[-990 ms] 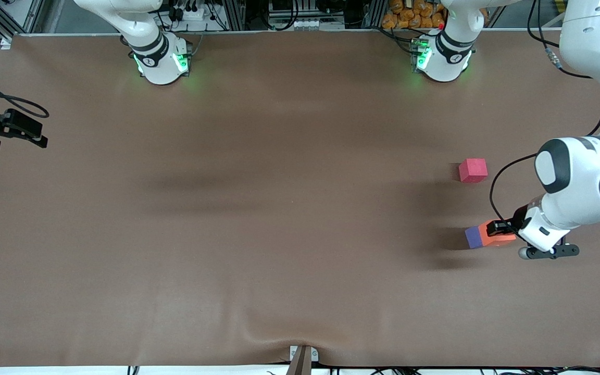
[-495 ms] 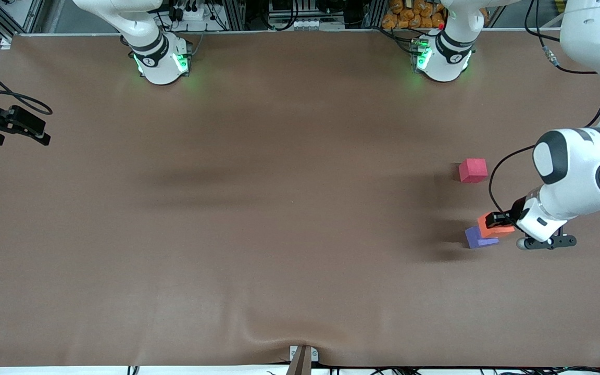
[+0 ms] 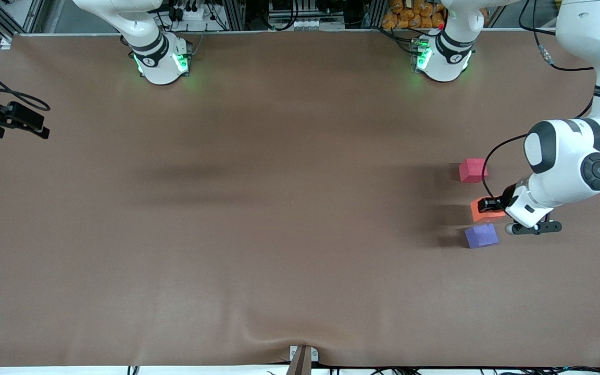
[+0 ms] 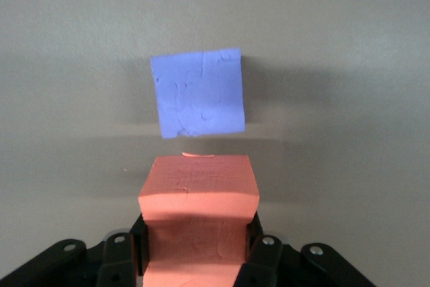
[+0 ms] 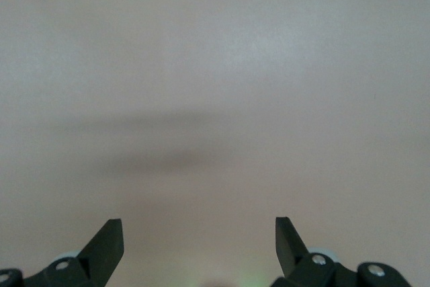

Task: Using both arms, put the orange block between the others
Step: 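Lower the orange block between the pink and purple blocks with the left gripper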

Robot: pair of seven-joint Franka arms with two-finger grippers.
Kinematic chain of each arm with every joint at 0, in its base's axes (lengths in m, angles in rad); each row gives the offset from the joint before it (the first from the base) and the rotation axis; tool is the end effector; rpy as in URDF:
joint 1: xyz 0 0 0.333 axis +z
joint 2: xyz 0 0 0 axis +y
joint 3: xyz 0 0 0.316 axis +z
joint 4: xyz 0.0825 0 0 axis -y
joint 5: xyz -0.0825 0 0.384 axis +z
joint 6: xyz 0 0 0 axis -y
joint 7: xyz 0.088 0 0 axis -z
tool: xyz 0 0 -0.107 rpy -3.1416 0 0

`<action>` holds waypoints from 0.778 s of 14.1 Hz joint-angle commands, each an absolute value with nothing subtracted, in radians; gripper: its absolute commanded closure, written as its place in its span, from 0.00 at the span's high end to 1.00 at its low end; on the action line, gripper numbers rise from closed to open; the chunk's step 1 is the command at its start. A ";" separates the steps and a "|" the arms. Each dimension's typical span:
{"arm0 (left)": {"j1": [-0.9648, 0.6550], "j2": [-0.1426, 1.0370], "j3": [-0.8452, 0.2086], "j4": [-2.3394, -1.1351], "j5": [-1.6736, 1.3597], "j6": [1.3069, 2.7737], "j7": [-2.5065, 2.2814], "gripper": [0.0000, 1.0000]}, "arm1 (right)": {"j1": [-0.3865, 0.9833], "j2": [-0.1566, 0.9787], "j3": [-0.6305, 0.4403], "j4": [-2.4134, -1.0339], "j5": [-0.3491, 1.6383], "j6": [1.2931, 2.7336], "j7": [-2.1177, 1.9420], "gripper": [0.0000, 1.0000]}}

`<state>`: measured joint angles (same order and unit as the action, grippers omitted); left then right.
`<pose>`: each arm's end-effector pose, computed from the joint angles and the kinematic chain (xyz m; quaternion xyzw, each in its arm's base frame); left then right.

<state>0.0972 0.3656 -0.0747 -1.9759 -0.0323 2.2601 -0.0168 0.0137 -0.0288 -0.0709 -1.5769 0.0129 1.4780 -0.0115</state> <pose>0.6019 0.0142 0.2771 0.9983 0.0323 -0.0402 0.0256 0.5349 -0.0297 0.6295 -0.9991 0.0224 0.0348 0.0087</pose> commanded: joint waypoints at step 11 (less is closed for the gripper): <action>0.107 0.382 -0.077 -2.077 -0.012 2.374 0.030 0.00 | -0.017 -0.026 -0.067 -1.554 0.014 1.460 0.000 1.00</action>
<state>0.0973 0.3826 -0.0745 -2.0547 -0.0283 2.3404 -0.0071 -0.0050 -0.0257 -0.0747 -1.5575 0.0139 1.4683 -0.0113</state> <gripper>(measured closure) 0.454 0.000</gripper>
